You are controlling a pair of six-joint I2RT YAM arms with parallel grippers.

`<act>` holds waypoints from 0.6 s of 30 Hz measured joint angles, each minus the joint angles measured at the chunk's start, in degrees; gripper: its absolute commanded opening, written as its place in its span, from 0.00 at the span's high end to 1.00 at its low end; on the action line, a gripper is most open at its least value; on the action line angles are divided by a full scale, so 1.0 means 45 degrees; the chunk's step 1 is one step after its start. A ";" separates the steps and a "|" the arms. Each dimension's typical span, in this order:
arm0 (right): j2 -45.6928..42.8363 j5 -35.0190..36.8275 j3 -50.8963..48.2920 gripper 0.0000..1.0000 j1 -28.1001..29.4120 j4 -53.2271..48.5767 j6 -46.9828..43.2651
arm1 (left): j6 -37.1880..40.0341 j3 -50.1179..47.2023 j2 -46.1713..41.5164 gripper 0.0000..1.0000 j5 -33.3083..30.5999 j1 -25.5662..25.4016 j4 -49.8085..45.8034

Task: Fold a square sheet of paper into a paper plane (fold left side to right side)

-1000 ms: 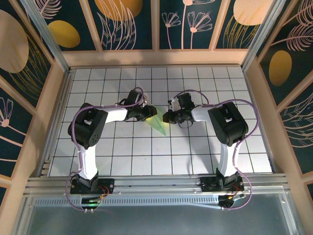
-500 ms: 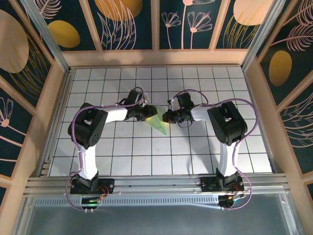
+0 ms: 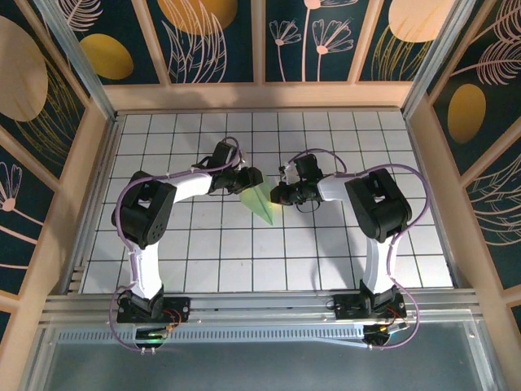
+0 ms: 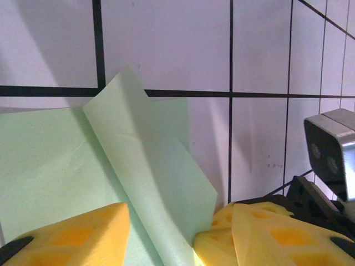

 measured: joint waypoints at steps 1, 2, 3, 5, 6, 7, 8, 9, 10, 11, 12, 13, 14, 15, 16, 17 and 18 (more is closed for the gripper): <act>0.0000 -0.0019 0.0000 0.95 0.0000 0.0000 0.0024 | 0.0019 0.0000 -0.0039 0.56 0.0000 0.0000 -0.0034; 0.0000 -0.0019 0.0000 0.95 0.0000 0.0005 0.0034 | 0.0010 0.0000 -0.0063 0.59 0.0005 0.0000 -0.0044; 0.0000 -0.0024 0.0000 0.95 0.0000 0.0005 0.0034 | 0.0044 0.0000 -0.0083 0.64 0.0005 0.0000 -0.0034; 0.0000 -0.0019 0.0000 0.95 0.0000 0.0005 0.0034 | 0.0049 0.0000 -0.0102 0.72 0.0087 0.0000 -0.0024; 0.0000 -0.0024 0.0000 0.95 0.0000 0.0005 0.0039 | 0.0049 0.0000 -0.0102 0.75 0.0165 0.0000 0.0015; 0.0005 -0.0019 0.0000 0.95 0.0000 0.0005 0.0039 | 0.0049 0.0000 -0.0102 0.78 0.0282 0.0000 0.0063; 0.0010 -0.0029 0.0000 0.95 0.0000 0.0010 0.0039 | 0.0000 0.0005 -0.0102 0.80 0.0408 0.0000 0.0112; 0.0015 -0.0029 0.0000 0.95 0.0000 0.0010 0.0039 | 0.0000 0.0010 -0.0102 0.82 0.0559 0.0000 0.0209; 0.0019 -0.0034 0.0000 0.95 0.0000 0.0015 0.0039 | -0.0010 0.0044 -0.0083 0.83 0.0719 0.0000 0.0262; 0.0024 -0.0039 0.0000 0.95 -0.0005 0.0015 0.0044 | -0.0019 0.0092 -0.0044 0.84 0.0835 0.0000 0.0316; 0.0024 -0.0039 0.0000 0.95 -0.0005 0.0015 0.0049 | -0.0019 0.0175 0.0029 0.84 0.0971 0.0000 0.0384; 0.0024 -0.0044 0.0000 0.95 -0.0005 0.0015 0.0053 | -0.0015 0.0262 0.0126 0.85 0.1127 0.0000 0.0476; 0.0034 -0.0044 0.0010 0.94 -0.0005 0.0015 0.0083 | -0.0019 0.0350 0.0248 0.85 0.1243 0.0000 0.0588; 0.0039 -0.0063 0.0019 0.94 -0.0005 0.0010 0.0083 | -0.0015 0.0413 0.0374 0.85 0.1370 -0.0005 0.0690; 0.0044 -0.0073 0.0029 0.94 -0.0005 0.0000 0.0087 | -0.0019 0.0461 0.0505 0.85 0.1486 -0.0010 0.0729; 0.0049 -0.0078 0.0034 0.94 -0.0005 -0.0005 0.0087 | -0.0015 0.0500 0.0602 0.85 0.1559 -0.0029 0.0738; 0.0053 -0.0087 0.0044 0.94 -0.0005 -0.0010 0.0087 | -0.0015 0.0544 0.0714 0.85 0.1622 -0.0044 0.0738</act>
